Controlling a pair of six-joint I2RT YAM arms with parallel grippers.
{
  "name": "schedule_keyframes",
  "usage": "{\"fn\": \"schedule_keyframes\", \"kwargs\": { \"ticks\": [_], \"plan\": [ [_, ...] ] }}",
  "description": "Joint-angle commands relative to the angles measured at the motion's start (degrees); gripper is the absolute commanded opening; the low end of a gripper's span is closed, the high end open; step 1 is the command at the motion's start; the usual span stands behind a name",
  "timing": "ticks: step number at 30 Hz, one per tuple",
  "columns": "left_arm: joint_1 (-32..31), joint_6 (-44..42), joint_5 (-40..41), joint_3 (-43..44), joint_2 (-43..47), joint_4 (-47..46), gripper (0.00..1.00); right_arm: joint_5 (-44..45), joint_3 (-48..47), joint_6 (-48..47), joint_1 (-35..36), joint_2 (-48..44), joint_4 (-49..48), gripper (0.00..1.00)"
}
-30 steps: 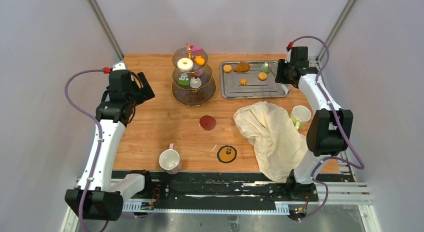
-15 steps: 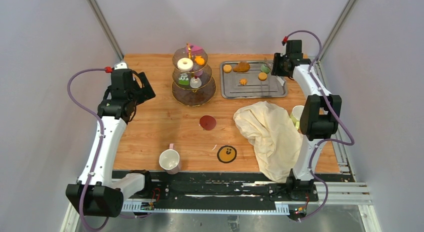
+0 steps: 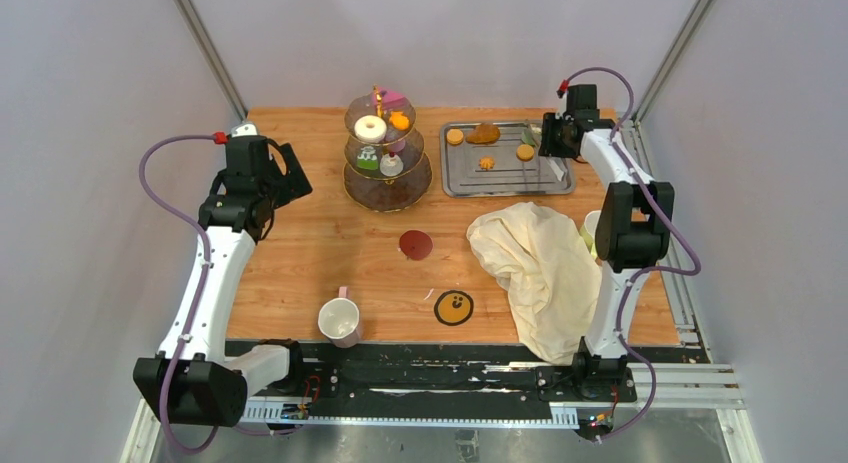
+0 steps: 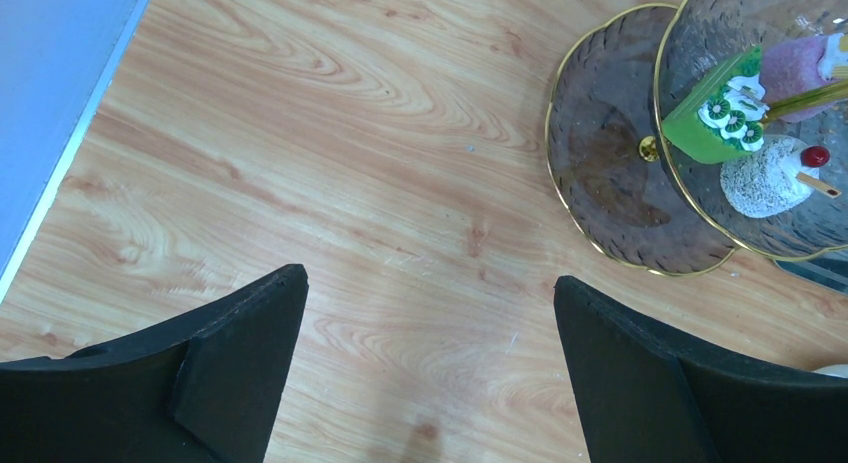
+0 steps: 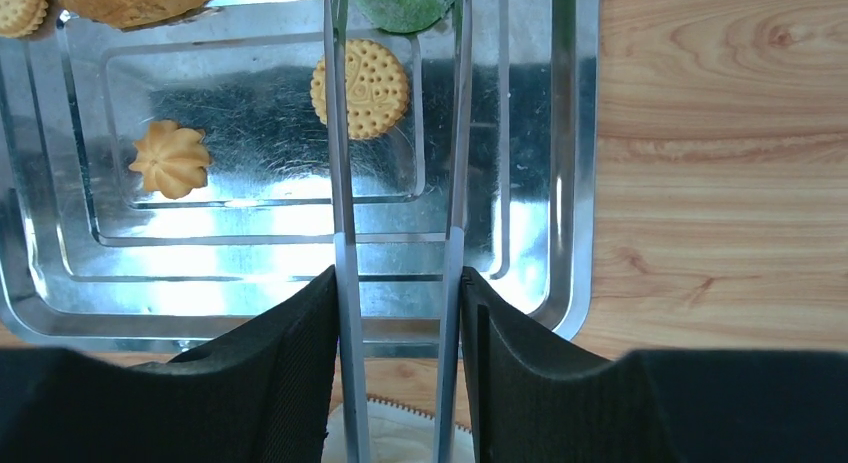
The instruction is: Serve the afternoon tea
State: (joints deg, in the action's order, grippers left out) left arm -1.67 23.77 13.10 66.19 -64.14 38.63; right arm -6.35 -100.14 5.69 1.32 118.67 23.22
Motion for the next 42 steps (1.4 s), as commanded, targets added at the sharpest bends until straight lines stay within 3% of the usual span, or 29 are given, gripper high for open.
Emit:
{"fn": "schedule_keyframes", "kwargs": {
  "ticks": [1, 9, 15, 18, 27, 34, 42],
  "plan": [
    [0.3, -0.5, 0.8, 1.2, 0.0, -1.8, 0.98, 1.6, -3.7, -2.6, 0.3, 1.6, 1.1, 0.45],
    [0.3, -0.3, 0.6, 1.3, 0.2, -1.9, 0.98, 4.0, -3.8, -4.5, 1.4, 1.2, 2.3, 0.43],
    [0.3, -0.2, 0.5, 0.9, 0.9, -1.7, 0.98, 4.5, -1.4, -4.6, 1.4, -1.9, 2.5, 0.13],
    [0.3, -0.1, 0.4, 0.7, 1.3, -1.6, 0.98, 4.7, 0.8, -4.5, 1.4, -4.6, 2.6, 0.07],
    [0.3, -0.2, 0.2, 0.8, 3.3, -0.6, 0.98, 5.1, 8.7, -4.0, 1.4, -17.0, 2.4, 0.03],
    [0.3, 0.0, -0.1, 0.3, 5.2, 0.1, 0.98, -1.4, 16.2, -1.2, 2.6, -28.5, 0.6, 0.03],
    [0.3, 0.2, -0.5, 0.0, 7.1, 0.8, 0.98, -7.7, 20.5, -1.4, 13.3, -36.7, -2.5, 0.05]
  ]
}}
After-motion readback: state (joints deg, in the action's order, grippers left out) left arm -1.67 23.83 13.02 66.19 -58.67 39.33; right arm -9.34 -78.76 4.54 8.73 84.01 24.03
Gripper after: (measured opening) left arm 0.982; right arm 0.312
